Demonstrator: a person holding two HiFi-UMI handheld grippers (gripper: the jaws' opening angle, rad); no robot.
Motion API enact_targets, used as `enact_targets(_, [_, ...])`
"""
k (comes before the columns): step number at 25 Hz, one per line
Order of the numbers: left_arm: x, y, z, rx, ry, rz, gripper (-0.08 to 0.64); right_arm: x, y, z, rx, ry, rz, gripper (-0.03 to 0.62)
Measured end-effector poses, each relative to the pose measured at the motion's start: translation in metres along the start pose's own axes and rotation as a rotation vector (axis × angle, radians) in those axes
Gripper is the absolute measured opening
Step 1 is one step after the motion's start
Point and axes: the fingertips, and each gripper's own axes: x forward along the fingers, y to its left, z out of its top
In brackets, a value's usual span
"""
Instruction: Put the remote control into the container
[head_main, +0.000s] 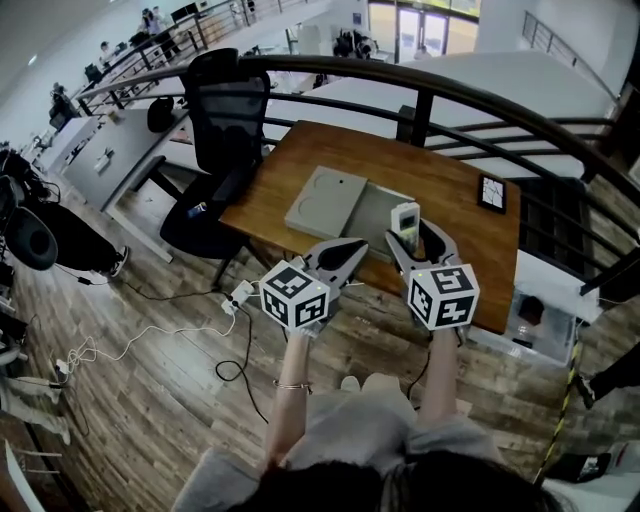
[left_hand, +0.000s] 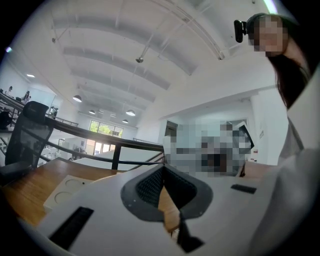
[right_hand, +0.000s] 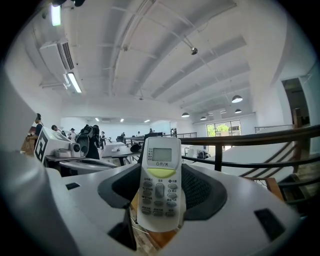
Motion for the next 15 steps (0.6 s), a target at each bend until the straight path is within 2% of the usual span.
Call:
enact_targets(11, [0.01,0.011,-0.011,-0.043,0.022,-0.035,0.003,0.012,-0.006,-0.004,-0.01,0.037,-0.018,0.247])
enact_targets(15, [0.014,0.026,-0.01,-0.045,0.021,-0.021,0.003,0.023,-0.014,-0.005,0.003,0.046,-0.017,0.247])
